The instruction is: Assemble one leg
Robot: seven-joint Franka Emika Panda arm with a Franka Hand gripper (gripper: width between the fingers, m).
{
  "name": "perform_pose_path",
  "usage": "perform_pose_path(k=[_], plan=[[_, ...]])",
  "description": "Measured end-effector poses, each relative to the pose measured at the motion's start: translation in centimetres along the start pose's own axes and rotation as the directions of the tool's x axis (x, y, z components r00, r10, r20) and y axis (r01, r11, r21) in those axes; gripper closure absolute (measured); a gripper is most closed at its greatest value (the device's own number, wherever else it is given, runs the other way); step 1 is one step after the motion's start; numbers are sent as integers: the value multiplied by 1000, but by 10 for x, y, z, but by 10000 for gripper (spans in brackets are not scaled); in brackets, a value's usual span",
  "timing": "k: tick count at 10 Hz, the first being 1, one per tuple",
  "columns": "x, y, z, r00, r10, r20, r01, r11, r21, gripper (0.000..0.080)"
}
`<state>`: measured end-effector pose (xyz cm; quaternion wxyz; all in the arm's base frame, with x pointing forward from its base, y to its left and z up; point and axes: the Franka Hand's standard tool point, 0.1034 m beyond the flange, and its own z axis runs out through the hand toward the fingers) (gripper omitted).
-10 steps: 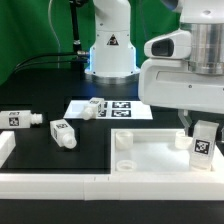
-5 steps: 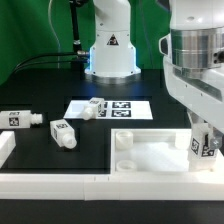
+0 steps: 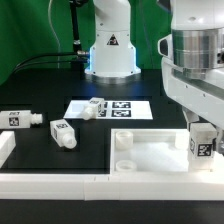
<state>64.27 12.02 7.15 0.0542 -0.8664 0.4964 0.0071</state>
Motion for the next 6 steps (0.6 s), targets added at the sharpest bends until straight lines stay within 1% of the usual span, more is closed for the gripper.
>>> perform_pose_path(k=[1, 2, 3, 5, 6], plan=[[-1, -1, 0, 980, -199, -5, 199, 980, -2, 179], [-2, -1, 1, 953, -303, -5, 303, 953, -4, 158], [-1, 0, 1, 945, -327, -7, 327, 945, -6, 152], [0, 0, 1, 883, -469, -6, 469, 883, -7, 150], [4, 1, 0, 800, -600, -14, 600, 800, -21, 150]])
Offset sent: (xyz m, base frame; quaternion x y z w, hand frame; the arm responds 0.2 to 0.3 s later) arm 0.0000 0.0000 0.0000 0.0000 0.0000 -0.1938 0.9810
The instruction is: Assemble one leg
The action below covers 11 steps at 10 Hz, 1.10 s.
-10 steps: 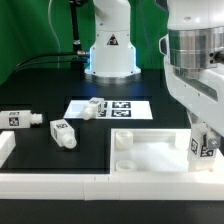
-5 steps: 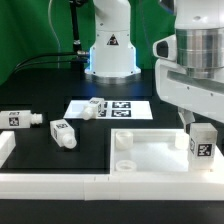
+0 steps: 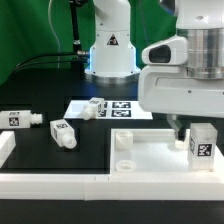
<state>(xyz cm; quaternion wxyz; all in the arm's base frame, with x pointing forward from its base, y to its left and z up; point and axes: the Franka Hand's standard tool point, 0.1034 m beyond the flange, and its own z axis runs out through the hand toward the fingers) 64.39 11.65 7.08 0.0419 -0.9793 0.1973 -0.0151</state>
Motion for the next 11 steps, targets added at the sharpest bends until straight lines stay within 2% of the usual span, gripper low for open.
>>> perform_pose_path(k=[1, 2, 3, 4, 5, 6, 8, 9, 11], plan=[[8, 6, -2, 960, -281, -21, 280, 960, -25, 150], [12, 8, -2, 935, -353, -38, 353, 935, -24, 150], [11, 8, -2, 953, -301, -38, 300, 954, -23, 179], [11, 8, -2, 953, -301, -38, 300, 954, -24, 312], [11, 8, -2, 971, -237, -40, 236, 972, -20, 312], [11, 8, -2, 983, -177, -41, 177, 984, -17, 494], [11, 8, -1, 998, -42, -42, 41, 999, -13, 515], [11, 9, -1, 995, 85, -45, -86, 996, -13, 515], [11, 12, -1, 941, 337, -36, -337, 941, -15, 515]])
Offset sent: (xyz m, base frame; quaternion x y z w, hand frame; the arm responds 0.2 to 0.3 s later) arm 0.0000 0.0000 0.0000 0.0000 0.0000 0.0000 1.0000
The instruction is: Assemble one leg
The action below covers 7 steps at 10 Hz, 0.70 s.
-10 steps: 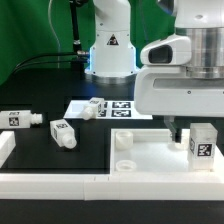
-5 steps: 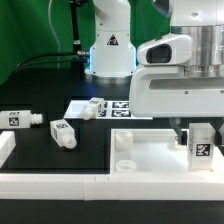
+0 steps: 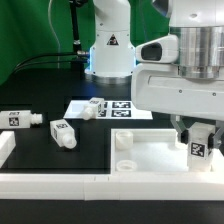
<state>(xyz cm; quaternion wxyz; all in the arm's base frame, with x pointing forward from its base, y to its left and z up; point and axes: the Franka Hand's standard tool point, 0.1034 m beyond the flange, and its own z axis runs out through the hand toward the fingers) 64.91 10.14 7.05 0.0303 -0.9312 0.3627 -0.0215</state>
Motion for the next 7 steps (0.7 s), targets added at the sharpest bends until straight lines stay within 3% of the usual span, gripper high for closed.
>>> perform_pose_path(k=[2, 4, 6, 7], plan=[[1, 3, 0, 937, 347, 40, -347, 938, -7, 515], [-2, 6, 1, 737, 670, 85, -672, 740, -6, 514], [-4, 6, 0, 643, 761, 86, -763, 646, -13, 514], [-3, 7, 0, 636, 767, 84, -769, 640, -15, 513]])
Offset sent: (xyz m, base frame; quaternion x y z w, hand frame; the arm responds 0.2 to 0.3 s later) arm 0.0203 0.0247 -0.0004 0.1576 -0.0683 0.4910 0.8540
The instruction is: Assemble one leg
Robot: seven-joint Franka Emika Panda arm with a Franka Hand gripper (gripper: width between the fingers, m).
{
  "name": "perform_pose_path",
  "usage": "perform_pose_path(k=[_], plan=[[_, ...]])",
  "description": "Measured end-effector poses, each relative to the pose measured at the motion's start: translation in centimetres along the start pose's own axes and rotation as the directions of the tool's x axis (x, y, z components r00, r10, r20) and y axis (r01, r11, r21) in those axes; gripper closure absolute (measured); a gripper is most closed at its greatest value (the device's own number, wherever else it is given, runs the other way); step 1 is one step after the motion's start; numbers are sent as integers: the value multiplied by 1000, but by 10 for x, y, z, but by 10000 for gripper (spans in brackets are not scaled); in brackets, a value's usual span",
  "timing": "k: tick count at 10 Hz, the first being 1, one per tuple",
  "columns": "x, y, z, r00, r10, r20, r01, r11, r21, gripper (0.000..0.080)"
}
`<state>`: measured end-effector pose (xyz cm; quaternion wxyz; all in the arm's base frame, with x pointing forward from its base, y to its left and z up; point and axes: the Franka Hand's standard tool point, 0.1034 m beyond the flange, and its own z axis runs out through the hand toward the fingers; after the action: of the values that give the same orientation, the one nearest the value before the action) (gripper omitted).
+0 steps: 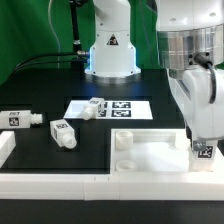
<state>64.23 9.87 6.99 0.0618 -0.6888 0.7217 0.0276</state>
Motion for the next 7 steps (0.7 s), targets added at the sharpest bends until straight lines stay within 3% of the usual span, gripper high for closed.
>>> perform_pose_path(k=[1, 3, 4, 7], plan=[[0, 0, 1, 999, -32, 0, 32, 999, -1, 513], [-7, 2, 1, 965, -261, 1, 261, 965, -3, 193], [-11, 3, 2, 910, -416, 1, 415, 910, -8, 193], [-11, 4, 2, 814, -581, -3, 581, 814, -13, 154]])
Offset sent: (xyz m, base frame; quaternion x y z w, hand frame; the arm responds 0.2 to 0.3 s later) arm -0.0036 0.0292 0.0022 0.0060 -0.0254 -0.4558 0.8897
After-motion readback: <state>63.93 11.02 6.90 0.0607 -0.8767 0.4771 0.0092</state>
